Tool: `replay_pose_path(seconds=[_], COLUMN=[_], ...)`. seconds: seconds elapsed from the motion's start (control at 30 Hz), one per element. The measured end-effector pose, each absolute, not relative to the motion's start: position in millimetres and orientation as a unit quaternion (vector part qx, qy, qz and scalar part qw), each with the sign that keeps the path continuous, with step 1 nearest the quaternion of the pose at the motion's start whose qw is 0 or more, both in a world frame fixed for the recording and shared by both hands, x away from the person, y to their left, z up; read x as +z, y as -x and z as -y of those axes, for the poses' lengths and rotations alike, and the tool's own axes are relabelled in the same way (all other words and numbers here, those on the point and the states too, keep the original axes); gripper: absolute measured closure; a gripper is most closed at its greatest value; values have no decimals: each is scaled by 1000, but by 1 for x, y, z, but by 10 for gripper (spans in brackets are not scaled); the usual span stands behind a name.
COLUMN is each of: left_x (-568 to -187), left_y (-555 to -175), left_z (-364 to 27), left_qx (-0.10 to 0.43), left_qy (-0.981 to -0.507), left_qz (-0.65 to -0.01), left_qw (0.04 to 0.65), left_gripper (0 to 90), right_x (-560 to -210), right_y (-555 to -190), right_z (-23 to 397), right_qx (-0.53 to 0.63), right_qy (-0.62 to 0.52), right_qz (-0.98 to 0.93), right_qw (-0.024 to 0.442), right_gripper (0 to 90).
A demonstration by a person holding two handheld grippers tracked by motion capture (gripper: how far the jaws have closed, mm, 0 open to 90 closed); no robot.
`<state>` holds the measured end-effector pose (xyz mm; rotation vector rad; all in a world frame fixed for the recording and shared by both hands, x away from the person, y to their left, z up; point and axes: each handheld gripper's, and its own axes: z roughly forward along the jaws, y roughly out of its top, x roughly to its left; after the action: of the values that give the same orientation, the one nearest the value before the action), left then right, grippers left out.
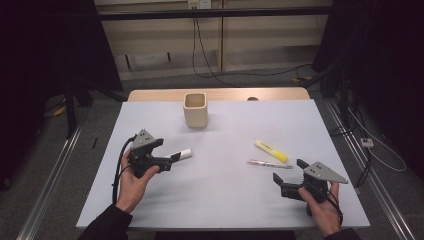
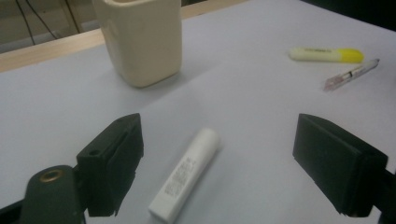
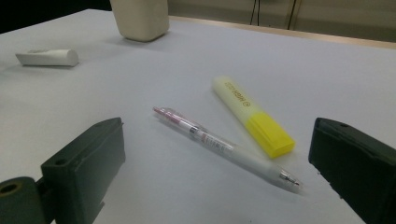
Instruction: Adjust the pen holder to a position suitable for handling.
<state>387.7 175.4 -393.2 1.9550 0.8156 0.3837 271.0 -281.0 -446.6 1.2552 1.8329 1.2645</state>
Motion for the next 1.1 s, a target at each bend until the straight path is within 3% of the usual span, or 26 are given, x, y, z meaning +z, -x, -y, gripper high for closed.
replay_pose_path(seconds=[0.27, 1.1], left_x=[-371, -346], left_y=[-427, -529], left_z=[-166, -138], left_qx=[127, 166], left_qy=[-791, -802], left_qz=[-347, -349], left_qw=[487, 455], left_gripper=[93, 109], right_x=[-447, -447], right_y=[-271, -271], right_z=[281, 281], right_qx=[474, 473], right_qy=[-468, -468], right_qz=[-688, -690], right_qw=[287, 286], right_gripper=[35, 34])
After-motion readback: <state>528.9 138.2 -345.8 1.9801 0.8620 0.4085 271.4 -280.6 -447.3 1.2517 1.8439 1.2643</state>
